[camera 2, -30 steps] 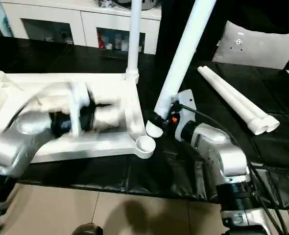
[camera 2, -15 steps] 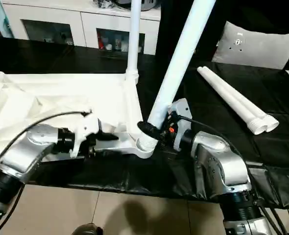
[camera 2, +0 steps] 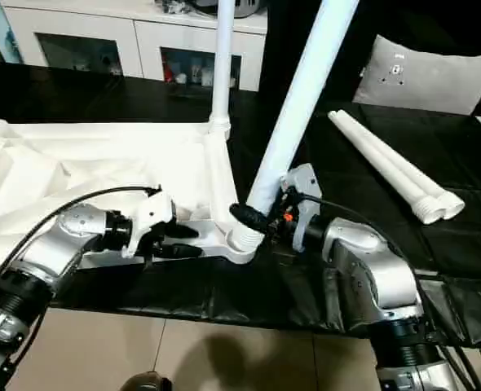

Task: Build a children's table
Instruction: Insert table leg to table base

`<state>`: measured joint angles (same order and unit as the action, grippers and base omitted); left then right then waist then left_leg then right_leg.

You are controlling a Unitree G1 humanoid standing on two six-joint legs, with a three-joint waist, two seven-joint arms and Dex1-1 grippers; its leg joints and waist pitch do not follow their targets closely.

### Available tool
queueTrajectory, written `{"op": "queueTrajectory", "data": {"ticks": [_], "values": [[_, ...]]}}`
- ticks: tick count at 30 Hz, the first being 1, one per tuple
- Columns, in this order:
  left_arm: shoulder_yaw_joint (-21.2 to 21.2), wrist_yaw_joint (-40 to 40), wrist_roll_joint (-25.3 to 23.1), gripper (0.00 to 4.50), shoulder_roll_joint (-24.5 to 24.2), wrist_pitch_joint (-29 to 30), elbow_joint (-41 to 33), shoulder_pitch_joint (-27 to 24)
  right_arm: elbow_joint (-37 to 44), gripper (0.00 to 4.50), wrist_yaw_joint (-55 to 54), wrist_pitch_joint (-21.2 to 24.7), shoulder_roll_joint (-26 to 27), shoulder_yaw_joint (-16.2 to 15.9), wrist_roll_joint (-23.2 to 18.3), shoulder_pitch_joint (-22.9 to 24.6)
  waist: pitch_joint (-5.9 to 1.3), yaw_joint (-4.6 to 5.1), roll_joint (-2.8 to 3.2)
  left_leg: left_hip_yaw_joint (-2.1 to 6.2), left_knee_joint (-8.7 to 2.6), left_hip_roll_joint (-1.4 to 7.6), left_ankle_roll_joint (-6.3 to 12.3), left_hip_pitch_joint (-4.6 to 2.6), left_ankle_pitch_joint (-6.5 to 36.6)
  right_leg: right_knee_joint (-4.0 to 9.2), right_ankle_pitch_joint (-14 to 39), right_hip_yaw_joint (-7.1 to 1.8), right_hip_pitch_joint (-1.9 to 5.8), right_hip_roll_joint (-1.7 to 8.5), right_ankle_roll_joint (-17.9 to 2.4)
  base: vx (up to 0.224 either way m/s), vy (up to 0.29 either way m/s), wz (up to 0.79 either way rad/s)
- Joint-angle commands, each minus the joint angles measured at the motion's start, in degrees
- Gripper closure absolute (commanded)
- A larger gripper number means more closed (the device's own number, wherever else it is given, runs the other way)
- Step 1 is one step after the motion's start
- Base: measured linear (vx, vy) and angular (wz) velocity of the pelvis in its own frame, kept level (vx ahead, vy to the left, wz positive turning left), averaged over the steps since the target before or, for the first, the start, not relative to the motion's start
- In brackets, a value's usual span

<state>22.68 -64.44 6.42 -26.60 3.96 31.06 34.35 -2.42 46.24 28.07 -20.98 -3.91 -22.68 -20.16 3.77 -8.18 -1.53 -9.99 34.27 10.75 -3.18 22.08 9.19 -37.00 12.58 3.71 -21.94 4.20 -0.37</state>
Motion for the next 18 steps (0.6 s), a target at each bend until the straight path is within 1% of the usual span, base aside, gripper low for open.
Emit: {"op": "queueTrajectory", "data": {"ticks": [1, 4, 6, 7, 8, 11, 12, 13, 14, 15, 18], "values": [[0.1, -0.7, -1.2, 3.33, 0.2, -1.0, 1.6, 0.9, 1.2, 2.58, 0.3, -1.0, -0.7, 0.0, 0.2, 0.5, -4.28, 0.06, 0.92, 1.02, -4.44, 2.68, -3.05, -1.61, 14.6, 4.73, 6.9, -2.97, 2.12, 4.75, -11.4, 0.0, 0.0, 0.0], [0.0, -1.1, -1.4, 3.52, 0.4, -1.6, 2.4, 1.2, 1.2, 2.58, 0.4, -1.0, -0.8, 0.1, 0.3, 0.6, -4.2, 0.07, 0.88, 1.09, -4.56, 2.76, -3.22, -1.67, 15.6, 4.91, 8.7, -2.98, 2.08, 4.85, -11.2, 0.0, 0.0, 0.0], [-0.1, -1.7, -1.4, 3.78, 0.5, -1.9, 2.8, 1.3, 1.3, 2.58, 0.5, -0.8, -0.9, 0.0, 0.4, 0.5, -4.23, 0.07, 0.8, 1.07, -4.53, 2.75, -3.17, -1.61, 15.2, 4.84, 8.3, -2.98, 2.09, 4.84, -11.2, 0.0, 0.0, 0.0], [-0.1, -1.7, -1.4, 3.82, 0.5, -1.9, 2.8, 1.3, 1.3, 2.58, 0.5, -0.8, -0.9, 0.0, 0.4, 0.5, -4.25, 0.04, 0.85, 1.08, -4.53, 2.78, -3.16, -1.66, 15.3, 4.86, 8.3, -2.98, 2.06, 4.88, -11.3, 0.0, 0.0, 0.0], [0.1, -2.3, -1.7, 3.86, 0.3, -2.2, 2.9, 1.3, 1.2, 2.58, 0.5, -0.6, -1.0, -0.1, 0.4, 0.4, -4.26, 0.1, 0.7, 1.06, -4.53, 2.79, -3.09, -1.64, 15.1, 4.8, 8.1, -2.98, 2.07, 4.85, -11.3, 0.0, 0.0, 0.0], [0.7, -3.1, -2.4, 4.14, -0.1, -2.5, 3.0, 1.1, 0.9, 2.58, 0.7, -0.4, -1.1, -0.3, 0.6, 0.1, -4.23, 0.1, 0.78, 1.08, -4.54, 2.81, -3.01, -1.62, 14.9, 4.79, 8.0, -2.98, 2.07, 4.86, -11.4, 0.0, 0.0, 0.0], [0.9, -3.3, -2.8, 4.19, -0.4, -2.7, 3.1, 1.0, 0.8, 2.58, 1.0, -0.3, -1.2, -0.5, 0.6, 0.0, -4.19, 0.11, 0.6, 1.06, -4.56, 2.81, -2.88, -1.59, 14.9, 4.81, 8.2, -2.98, 2.09, 4.87, -11.3, 0.0, 0.0, 0.0], [1.3, -3.7, -3.6, 4.19, -0.8, -3.3, 3.4, 0.9, 0.5, 2.58, 1.3, -0.1, -1.4, -0.9, 0.8, -0.3, -4.22, 0.07, 0.68, 1.06, -4.55, 2.81, -2.86, -1.62, 14.8, 4.8, 8.3, -2.98, 2.07, 4.92, -11.3, 0.0, 0.0, 0.0], [1.3, -3.7, -3.7, 4.27, -0.8, -3.3, 3.4, 0.9, 0.5, 2.58, 1.3, -0.1, -1.4, -0.9, 0.8, -0.3, -4.19, 0.1, 0.52, 1.02, -4.54, 2.78, -2.68, -1.57, 14.6, 4.84, 8.4, -3.01, 2.04, 4.89, -11.2, 0.0, 0.0, 0.0], [1.4, -3.8, -3.9, 4.45, -1.0, -3.5, 3.6, 0.9, 0.4, 2.58, 1.4, 0.0, -1.4, -1.0, 0.9, -0.4, -4.17, 0.07, 0.58, 1.01, -4.53, 2.77, -2.68, -1.55, 14.6, 4.86, 8.7, -3.01, 2.04, 4.96, -11.1, 0.0, 0.0, 0.0], [1.6, -4.4, -4.4, 4.45, -1.5, -3.8, 3.4, 0.7, -0.1, 2.58, 2.0, 0.1, -1.7, -1.4, 1.2, -0.8, -4.14, 0.13, 0.48, 1.04, -4.57, 2.84, -2.69, -1.59, 15.1, 4.91, 9.7, -2.99, 1.99, 4.98, -11.1, 0.0, 0.0, 0.0]]}}
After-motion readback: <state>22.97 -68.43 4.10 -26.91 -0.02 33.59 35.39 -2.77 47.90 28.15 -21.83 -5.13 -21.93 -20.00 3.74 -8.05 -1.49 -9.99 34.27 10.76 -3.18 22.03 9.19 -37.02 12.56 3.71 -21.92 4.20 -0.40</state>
